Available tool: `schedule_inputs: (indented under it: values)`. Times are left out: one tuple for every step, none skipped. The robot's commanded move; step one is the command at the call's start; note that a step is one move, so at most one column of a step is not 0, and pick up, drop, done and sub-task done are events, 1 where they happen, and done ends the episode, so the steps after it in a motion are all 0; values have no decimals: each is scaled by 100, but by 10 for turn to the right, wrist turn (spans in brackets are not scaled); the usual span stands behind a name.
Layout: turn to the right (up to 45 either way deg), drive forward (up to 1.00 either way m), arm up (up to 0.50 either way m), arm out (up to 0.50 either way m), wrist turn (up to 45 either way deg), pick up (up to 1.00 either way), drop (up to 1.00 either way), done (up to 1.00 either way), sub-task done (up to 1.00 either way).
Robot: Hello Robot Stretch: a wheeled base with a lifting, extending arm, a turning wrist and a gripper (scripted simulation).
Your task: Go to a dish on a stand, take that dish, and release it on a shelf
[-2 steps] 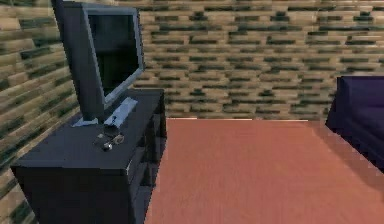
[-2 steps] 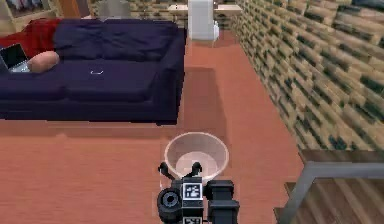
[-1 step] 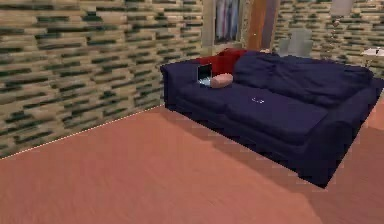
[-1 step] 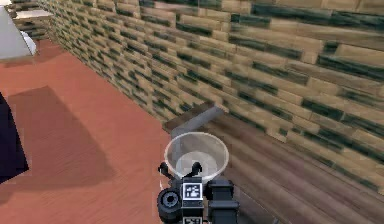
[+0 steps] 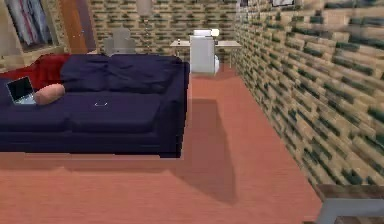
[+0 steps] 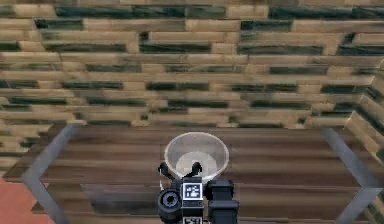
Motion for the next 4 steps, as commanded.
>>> schedule_inputs:
  values:
    - [450,0,0,0,0,0,0,0,0]
    - [360,0,0,0,0,0,0,0,0]
    - [-450,0,0,0,0,0,0,0,0]
    - [-450,0,0,0,0,0,0,0,0]
